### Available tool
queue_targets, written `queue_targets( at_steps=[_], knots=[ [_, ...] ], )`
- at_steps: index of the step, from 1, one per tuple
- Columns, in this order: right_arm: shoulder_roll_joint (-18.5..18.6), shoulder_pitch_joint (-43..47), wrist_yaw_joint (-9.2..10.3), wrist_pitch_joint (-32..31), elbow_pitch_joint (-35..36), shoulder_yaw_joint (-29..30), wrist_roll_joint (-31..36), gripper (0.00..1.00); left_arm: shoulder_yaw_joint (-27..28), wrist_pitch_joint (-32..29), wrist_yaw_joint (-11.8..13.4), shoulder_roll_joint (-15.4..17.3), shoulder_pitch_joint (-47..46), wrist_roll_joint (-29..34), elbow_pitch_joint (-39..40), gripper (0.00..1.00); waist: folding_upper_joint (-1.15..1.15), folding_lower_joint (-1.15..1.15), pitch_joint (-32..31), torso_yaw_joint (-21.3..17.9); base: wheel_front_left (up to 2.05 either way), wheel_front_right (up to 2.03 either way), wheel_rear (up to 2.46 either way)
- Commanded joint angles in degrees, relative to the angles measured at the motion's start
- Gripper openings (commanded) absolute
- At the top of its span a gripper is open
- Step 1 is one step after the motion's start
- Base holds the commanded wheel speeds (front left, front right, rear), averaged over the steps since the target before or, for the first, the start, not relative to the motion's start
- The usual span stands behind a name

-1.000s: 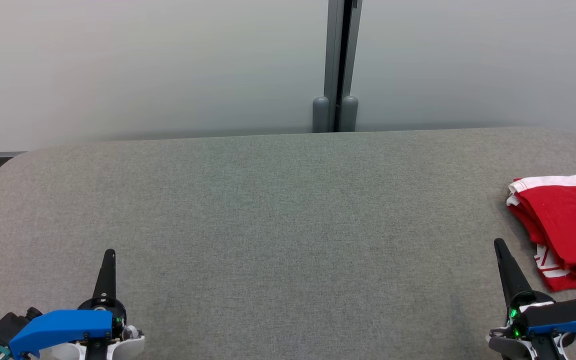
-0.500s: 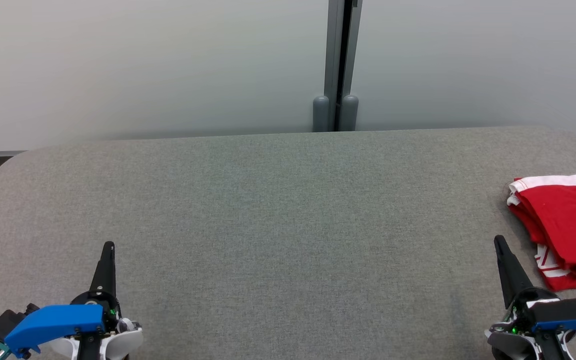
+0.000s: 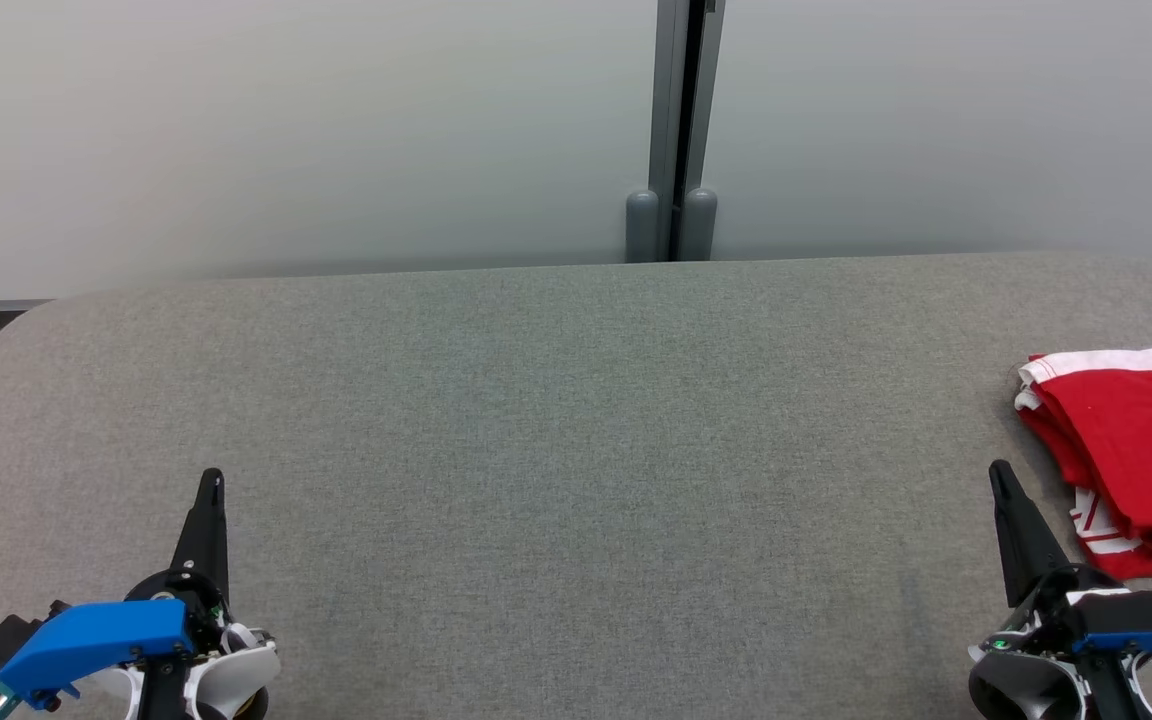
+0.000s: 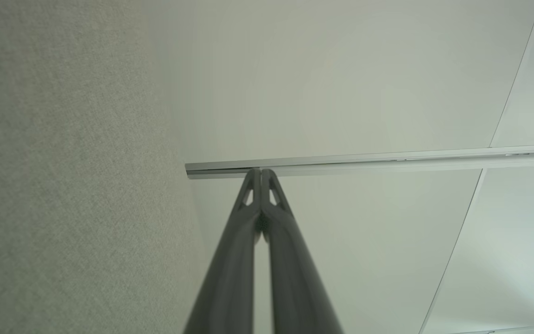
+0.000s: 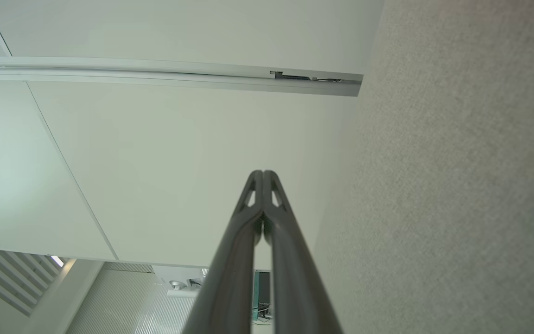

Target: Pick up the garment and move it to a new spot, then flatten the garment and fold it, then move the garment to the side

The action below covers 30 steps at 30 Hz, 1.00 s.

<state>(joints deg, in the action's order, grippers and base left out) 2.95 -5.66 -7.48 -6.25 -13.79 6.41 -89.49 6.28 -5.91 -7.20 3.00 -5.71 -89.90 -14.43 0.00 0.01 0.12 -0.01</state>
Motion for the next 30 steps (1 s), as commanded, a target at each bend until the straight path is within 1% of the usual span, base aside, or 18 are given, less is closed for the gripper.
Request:
queue_targets(
  at_steps=[1,6,30],
  knots=[
    [-0.09,-0.67,-0.02,-0.17,-0.14,0.19,-1.23,0.0,0.14,-0.35,-0.49,-0.13,-0.66,-0.91,0.33,0.0,0.0,-0.01,0.01,0.0,0.0,0.0,0.0],
    [-0.12,-0.98,-0.02,-0.42,-0.36,0.23,-3.08,0.0,0.39,-0.82,-0.52,-0.21,-0.89,-2.63,0.57,0.0,0.0,-0.01,0.06,0.01,0.0,0.0,0.0],
    [-0.11,-0.91,-0.02,-0.4,-0.34,0.2,-2.98,0.0,0.39,-0.87,-0.52,-0.2,-0.81,-2.57,0.54,0.0,0.0,-0.01,0.06,0.01,0.0,0.0,0.0]
  ],
)
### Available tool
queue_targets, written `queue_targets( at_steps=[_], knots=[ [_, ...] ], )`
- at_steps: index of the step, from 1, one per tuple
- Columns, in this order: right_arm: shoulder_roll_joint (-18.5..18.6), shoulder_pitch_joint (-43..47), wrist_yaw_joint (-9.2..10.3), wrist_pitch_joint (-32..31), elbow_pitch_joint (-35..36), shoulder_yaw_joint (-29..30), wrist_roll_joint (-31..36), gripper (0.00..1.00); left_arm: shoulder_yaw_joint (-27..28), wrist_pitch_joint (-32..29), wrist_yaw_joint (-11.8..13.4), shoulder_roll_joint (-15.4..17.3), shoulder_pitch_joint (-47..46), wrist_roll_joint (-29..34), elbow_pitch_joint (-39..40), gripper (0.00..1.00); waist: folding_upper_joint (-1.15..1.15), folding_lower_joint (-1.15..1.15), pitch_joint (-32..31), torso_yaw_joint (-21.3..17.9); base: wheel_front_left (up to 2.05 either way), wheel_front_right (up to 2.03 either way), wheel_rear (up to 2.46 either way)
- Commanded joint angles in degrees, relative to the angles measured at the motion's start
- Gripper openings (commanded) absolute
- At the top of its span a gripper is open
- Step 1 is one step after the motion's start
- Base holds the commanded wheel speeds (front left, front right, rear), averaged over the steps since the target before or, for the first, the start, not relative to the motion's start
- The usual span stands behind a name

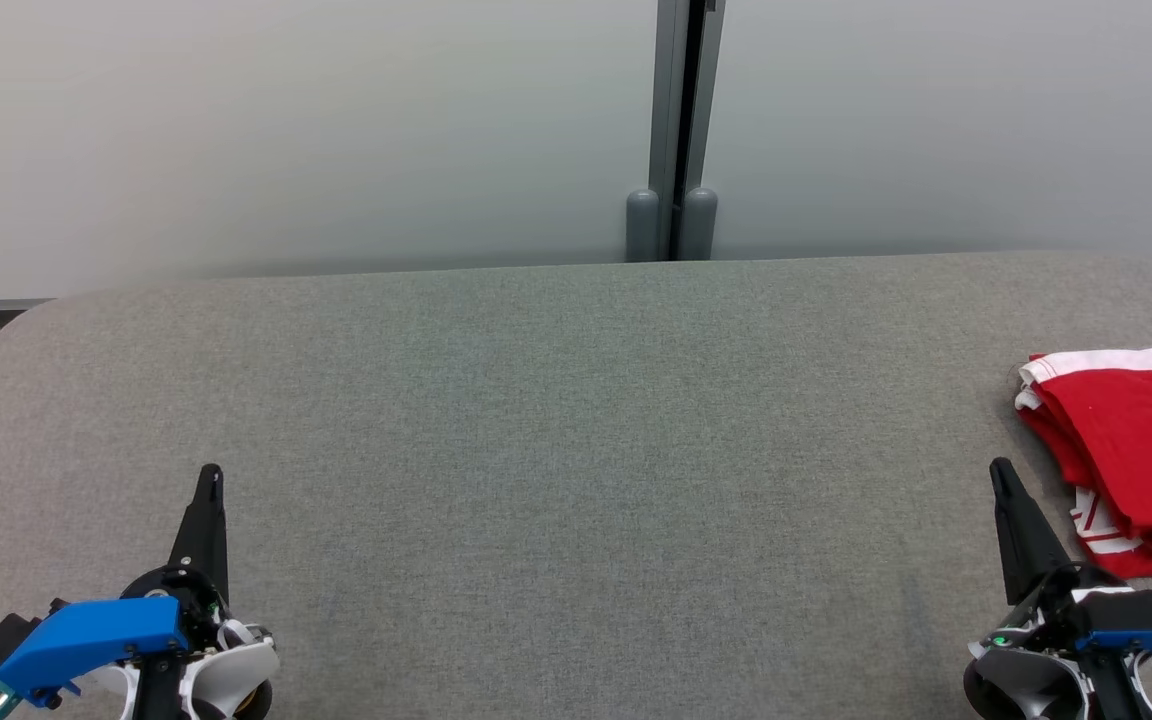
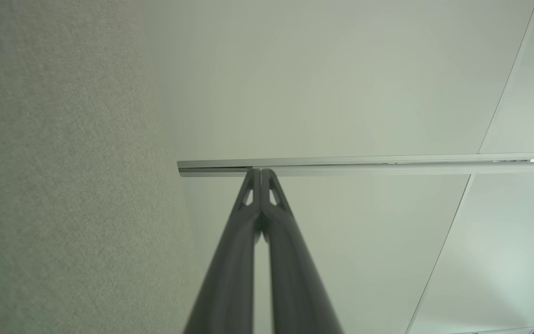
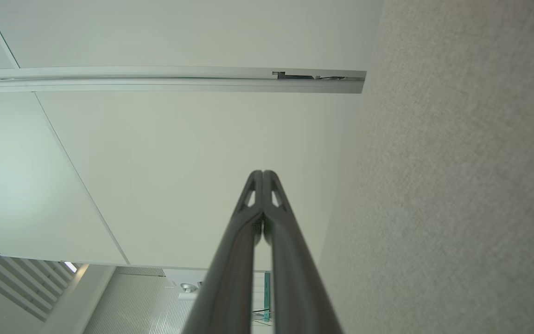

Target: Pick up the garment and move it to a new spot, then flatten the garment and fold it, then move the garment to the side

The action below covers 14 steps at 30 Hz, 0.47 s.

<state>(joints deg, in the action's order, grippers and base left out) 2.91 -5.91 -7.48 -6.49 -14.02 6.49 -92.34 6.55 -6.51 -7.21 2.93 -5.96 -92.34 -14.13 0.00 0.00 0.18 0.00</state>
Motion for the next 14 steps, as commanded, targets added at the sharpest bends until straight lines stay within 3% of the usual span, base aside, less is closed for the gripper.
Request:
queue_targets(
  at_steps=[1,14],
  knots=[
    [-0.07,-0.65,-0.02,-0.16,-0.11,0.12,-0.14,0.0,0.11,-0.26,-0.51,-0.13,-0.56,-0.14,0.25,0.0,0.0,0.0,0.0,0.0,0.0,0.0,0.0],
    [-0.07,-0.65,-0.02,-0.15,-0.11,0.12,-0.14,0.0,0.11,-0.26,-0.51,-0.13,-0.55,-0.14,0.25,0.0,0.0,0.0,0.0,0.0,0.0,0.0,0.0]
  ],
)
